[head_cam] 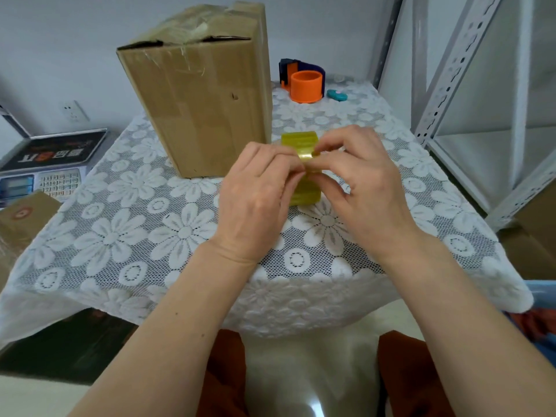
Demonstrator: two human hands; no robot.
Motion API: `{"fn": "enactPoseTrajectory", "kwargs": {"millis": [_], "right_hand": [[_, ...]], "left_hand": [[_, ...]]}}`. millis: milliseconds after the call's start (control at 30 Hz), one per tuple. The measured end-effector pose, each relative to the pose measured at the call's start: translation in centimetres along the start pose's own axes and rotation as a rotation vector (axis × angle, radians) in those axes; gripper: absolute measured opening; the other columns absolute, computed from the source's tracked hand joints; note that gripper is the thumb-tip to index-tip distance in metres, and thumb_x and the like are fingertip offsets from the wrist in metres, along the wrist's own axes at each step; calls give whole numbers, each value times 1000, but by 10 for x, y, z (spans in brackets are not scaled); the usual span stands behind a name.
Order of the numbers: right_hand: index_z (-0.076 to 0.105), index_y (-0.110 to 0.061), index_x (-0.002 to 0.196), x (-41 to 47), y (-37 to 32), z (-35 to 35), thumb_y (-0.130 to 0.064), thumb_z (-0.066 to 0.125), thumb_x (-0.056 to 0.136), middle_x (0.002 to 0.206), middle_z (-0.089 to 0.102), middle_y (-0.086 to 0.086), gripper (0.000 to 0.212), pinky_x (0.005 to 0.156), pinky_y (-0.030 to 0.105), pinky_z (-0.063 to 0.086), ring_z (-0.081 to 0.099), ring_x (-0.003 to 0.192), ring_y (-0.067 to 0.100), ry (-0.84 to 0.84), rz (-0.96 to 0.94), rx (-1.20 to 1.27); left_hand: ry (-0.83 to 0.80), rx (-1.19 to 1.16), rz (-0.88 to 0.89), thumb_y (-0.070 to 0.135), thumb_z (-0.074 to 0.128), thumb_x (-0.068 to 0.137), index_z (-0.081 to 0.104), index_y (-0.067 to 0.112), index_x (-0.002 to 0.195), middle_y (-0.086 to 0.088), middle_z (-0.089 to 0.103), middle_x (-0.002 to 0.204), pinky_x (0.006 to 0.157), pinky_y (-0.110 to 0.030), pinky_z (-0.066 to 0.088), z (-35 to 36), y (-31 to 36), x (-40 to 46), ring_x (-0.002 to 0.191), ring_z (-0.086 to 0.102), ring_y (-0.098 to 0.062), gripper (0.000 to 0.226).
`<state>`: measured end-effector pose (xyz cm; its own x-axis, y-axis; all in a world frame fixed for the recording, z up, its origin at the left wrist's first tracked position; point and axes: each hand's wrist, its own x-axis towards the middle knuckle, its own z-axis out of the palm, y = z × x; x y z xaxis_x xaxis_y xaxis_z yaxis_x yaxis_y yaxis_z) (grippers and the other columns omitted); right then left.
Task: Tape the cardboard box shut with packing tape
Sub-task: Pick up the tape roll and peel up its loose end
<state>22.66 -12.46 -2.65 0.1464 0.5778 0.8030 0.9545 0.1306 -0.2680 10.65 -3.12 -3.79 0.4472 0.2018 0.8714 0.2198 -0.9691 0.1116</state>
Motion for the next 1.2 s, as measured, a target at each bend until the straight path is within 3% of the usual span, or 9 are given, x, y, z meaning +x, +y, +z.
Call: {"fn": "enactPoseTrajectory", "kwargs": {"millis": [133, 300, 433, 533, 667, 833, 1000, 1100, 1200], "right_hand": [[72, -1, 85, 0, 3, 3, -11, 67, 84, 94, 62, 11, 11, 81, 25, 46, 57, 91, 22, -5, 94, 106], [69, -2, 81, 2, 3, 2, -7, 69, 81, 97, 57, 2, 5, 84, 9, 42, 54, 90, -1, -24, 287, 296], [67, -1, 81, 2, 2, 3, -7, 68, 82, 103, 55, 1, 6, 89, 23, 50, 57, 98, 7, -58, 383, 358], [67, -7, 80, 1, -1, 3, -6, 69, 81, 104, 54, -2, 3, 84, 18, 51, 57, 91, -2, -60, 480, 435], [69, -20, 73, 2, 0, 1, -7, 74, 77, 96, 59, -8, 14, 75, 14, 51, 60, 81, -3, -21, 627, 544], [73, -21, 68, 4, -4, 0, -10, 79, 71, 81, 70, -2, 12, 78, 27, 57, 66, 79, 8, 5, 738, 642], [71, -12, 76, 7, -10, 1, -12, 78, 73, 76, 72, 3, 8, 74, 31, 60, 69, 72, 13, 45, 893, 733], [56, -10, 96, 8, -11, -1, -21, 70, 82, 83, 73, 5, 23, 68, 32, 60, 72, 70, 16, 142, 967, 860], [56, -11, 111, 8, -13, 2, -24, 73, 80, 86, 74, 7, 37, 71, 32, 59, 73, 77, 19, 19, 915, 771]], "left_hand": [[23, 3, -5, 11, 64, 90, 70, 3, 84, -10, 69, 87, 71, -37, 48, 1, -1, 1, 79, 59, -28, 11], [-21, -62, -69, 15, 63, 90, 66, 4, 98, -6, 66, 81, 69, -35, 48, -3, 0, 3, 78, 55, -25, 15], [-33, -45, -175, 19, 60, 91, 65, 5, 99, -5, 65, 82, 70, -26, 42, -1, 5, 1, 77, 55, -21, 17], [-37, -36, -209, 22, 62, 89, 69, 7, 93, -5, 67, 84, 71, -25, 41, 1, 6, 0, 78, 57, -23, 16], [-15, -72, -256, 22, 68, 84, 72, 8, 84, -6, 65, 83, 72, -23, 41, -2, 3, -3, 81, 54, -22, 14], [-85, -137, -423, 26, 63, 87, 66, 12, 85, 0, 62, 84, 73, -20, 41, -2, 6, -1, 83, 53, -16, 14], [-87, -324, -672, 23, 66, 86, 62, 25, 83, 8, 57, 88, 79, -19, 46, -4, 14, 1, 90, 56, -14, 5], [-38, -449, -784, 19, 69, 84, 58, 33, 75, 5, 54, 96, 80, -19, 49, -5, 16, 2, 90, 57, -7, 20], [-6, -535, -832, 17, 71, 82, 61, 33, 72, 1, 64, 92, 72, -18, 51, -6, 17, 4, 81, 61, -5, 21]]}}
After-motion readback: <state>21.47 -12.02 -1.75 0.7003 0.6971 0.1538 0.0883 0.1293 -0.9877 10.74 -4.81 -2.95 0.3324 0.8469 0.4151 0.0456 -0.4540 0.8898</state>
